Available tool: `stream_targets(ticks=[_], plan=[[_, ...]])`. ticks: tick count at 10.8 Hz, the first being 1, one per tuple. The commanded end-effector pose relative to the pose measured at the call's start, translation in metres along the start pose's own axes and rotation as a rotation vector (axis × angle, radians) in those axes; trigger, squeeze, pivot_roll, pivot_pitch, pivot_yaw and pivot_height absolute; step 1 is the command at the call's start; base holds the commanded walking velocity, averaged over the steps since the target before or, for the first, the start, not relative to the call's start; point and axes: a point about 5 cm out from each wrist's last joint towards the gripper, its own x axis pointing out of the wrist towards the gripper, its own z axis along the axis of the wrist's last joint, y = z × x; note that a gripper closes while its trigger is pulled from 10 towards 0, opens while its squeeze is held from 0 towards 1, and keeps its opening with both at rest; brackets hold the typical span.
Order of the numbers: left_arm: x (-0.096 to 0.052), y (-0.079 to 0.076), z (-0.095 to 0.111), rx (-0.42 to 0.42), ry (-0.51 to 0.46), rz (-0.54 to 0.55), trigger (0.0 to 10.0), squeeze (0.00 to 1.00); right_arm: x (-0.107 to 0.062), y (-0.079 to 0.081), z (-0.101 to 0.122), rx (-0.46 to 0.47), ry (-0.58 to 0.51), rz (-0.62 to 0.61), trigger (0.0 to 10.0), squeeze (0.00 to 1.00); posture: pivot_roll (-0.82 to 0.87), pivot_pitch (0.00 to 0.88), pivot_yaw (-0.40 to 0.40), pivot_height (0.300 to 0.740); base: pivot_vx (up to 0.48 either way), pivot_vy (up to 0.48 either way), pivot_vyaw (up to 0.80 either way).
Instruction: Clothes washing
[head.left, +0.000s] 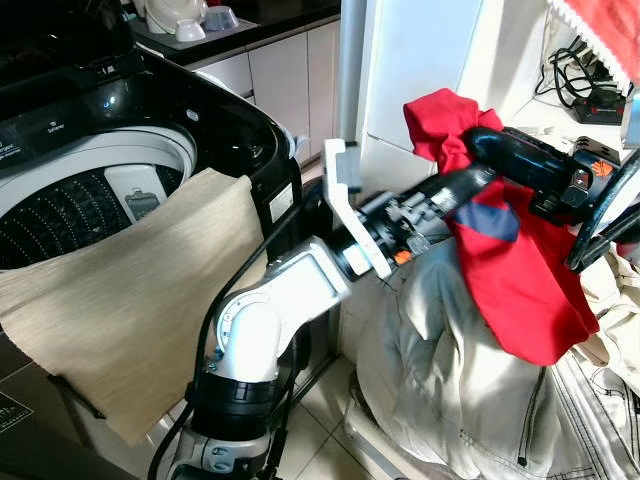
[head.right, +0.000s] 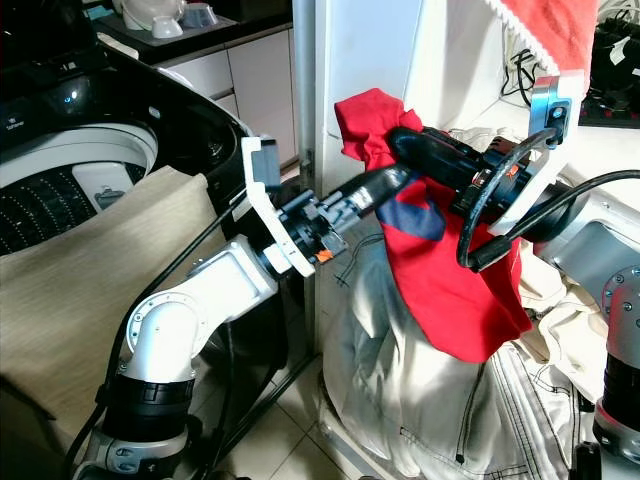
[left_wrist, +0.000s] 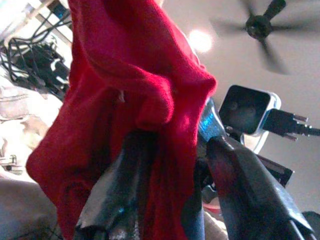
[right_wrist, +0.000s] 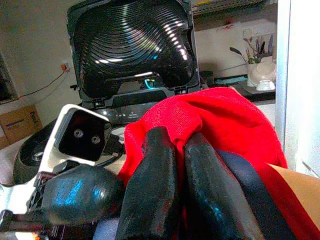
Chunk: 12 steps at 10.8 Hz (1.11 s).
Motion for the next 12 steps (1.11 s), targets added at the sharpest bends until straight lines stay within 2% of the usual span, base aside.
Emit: stream_targets(ticks=[1,11,12], plan=[[0.0008,0.0001,0.0005,-0.008,-0.016,-0.011,0.0,0.00,-0.0003,0.0011,0.0023,-0.015,-0.010,0.003,0.0,0.00,-0.22,0.000,0.058,0.740,0.000,0.000,0.00],[-0.0011,-0.0003,0.0036,0.010,-0.027,-0.021,0.0,0.00,-0.0005,0.0019,0.0010,-0.012,-0.008,0.008,0.0,0.00,-0.22,0.000,0.058,0.740,0.000,0.000,0.00],[-0.0014,0.0033,0.0068,0.010,-0.051,0.008,0.0,0.00,0.0007,0.0039,0.0018,0.014,-0.026,0.033,10.0,1.00,-0.21,0.000,0.059,0.740,0.000,0.000,0.00]])
